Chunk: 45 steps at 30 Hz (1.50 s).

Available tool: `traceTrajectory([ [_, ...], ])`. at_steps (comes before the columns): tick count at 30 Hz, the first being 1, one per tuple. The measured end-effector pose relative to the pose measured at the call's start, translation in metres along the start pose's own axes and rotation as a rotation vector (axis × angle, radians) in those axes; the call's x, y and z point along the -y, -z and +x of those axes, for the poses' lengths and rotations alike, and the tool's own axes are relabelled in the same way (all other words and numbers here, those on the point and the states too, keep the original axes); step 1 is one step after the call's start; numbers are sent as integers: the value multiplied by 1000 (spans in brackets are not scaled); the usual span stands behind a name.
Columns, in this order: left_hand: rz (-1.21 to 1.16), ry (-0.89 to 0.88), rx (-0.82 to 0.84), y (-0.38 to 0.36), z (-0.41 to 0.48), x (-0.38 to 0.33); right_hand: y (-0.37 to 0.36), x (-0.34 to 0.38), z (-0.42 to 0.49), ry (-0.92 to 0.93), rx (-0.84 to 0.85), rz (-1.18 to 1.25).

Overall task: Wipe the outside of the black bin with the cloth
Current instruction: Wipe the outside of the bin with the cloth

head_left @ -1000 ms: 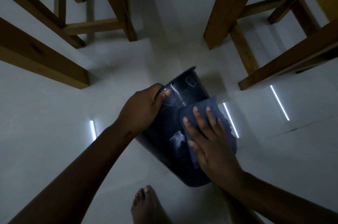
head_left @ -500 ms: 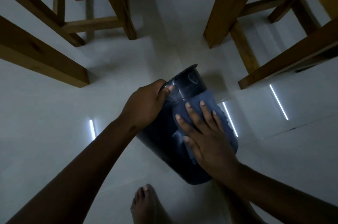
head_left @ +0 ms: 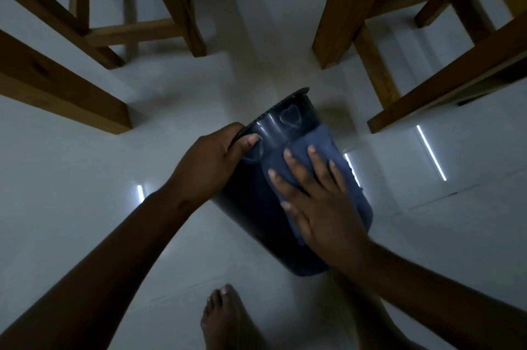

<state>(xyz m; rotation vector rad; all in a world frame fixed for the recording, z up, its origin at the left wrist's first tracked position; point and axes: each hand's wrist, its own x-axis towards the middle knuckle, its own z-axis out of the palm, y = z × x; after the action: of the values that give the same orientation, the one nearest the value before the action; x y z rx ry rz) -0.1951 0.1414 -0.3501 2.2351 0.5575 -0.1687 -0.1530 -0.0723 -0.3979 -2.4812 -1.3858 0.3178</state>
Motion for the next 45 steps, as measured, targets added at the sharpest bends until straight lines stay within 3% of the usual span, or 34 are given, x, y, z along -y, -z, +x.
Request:
traceTrajectory([
  [2, 14, 2, -14, 0, 1, -1, 8, -13, 17, -23, -28, 58],
  [6, 42, 17, -22, -3, 5, -6, 9, -16, 4, -306, -88, 224],
  [10, 45, 33, -15, -2, 3, 1, -10, 4, -28, -123, 7, -9],
  [13, 38, 40, -13, -1, 1, 3, -6, -1, -10, -17, 12, -31],
  [19, 23, 45, 15, -1, 6, 0, 7, -12, 0, -272, -52, 147],
  [24, -19, 48, 13, -1, 6, 2, -12, 8, -19, 65, 87, -154],
  [26, -12, 43, 7, -1, 5, 1, -8, 1, -8, 98, 82, -160],
  [30, 13, 53, 1, -3, 7, 0, 9, -18, 12, -239, -33, 151],
  [32, 24, 62, 2, -4, 7, -1, 8, -14, 9, -306, -49, 161],
  [38, -19, 65, 21, -1, 7, 4, -11, 9, -11, 42, 68, -146],
  [40, -23, 50, 32, -1, 8, 2, -4, -1, 1, 28, 38, -90],
  [45, -138, 46, 81, 6, 1, 2, 17, -26, 35, -280, -45, 335],
])
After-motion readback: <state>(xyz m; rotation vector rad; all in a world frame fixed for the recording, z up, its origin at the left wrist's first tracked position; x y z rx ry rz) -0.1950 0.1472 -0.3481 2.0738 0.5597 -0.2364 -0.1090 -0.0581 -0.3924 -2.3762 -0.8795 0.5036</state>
